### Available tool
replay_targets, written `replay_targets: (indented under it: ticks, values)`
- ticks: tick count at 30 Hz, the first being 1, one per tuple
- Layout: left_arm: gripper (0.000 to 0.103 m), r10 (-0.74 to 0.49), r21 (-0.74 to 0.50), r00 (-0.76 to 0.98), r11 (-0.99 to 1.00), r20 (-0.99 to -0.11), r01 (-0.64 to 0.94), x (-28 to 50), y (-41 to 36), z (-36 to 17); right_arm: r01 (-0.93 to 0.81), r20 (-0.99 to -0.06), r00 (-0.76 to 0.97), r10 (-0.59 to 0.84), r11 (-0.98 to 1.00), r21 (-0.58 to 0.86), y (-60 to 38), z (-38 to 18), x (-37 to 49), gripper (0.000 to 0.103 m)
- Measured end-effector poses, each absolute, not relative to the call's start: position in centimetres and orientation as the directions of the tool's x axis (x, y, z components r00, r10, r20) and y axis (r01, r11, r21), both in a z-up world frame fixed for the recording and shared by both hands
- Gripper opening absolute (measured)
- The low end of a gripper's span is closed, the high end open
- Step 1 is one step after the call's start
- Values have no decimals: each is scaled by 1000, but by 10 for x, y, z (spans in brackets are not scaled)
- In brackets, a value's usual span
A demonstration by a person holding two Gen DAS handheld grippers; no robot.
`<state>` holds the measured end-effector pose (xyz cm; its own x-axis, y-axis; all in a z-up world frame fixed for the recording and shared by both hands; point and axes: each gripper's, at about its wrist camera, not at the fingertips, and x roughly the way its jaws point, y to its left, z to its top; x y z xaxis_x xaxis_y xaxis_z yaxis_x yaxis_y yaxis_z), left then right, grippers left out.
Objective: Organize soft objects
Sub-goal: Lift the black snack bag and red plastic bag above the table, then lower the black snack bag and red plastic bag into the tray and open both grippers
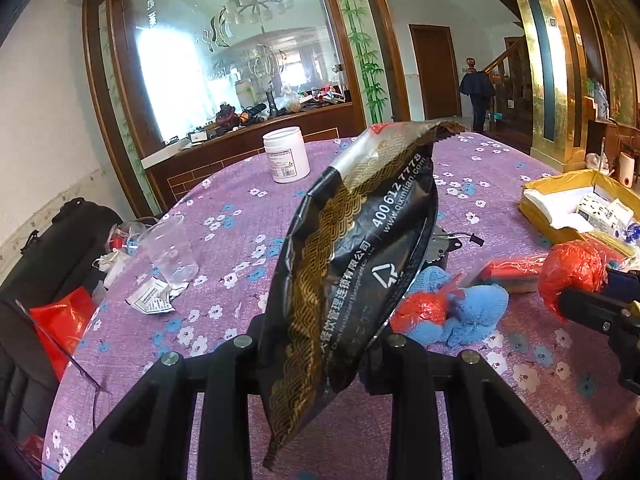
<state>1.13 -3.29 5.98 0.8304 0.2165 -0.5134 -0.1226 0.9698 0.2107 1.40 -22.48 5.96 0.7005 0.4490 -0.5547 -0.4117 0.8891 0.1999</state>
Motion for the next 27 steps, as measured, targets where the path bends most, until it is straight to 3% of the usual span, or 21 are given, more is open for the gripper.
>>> replay_targets:
  ticks: [14, 27]
  values:
    - [28, 227, 223, 849, 966, -477, -133, 6, -36, 63, -357, -538, 730, 421, 907, 225, -238, 64, 15, 46]
    - [28, 96, 139, 873, 990, -478, -33, -10, -54, 88, -204, -467, 821, 329, 932, 299, -319, 99, -2, 46]
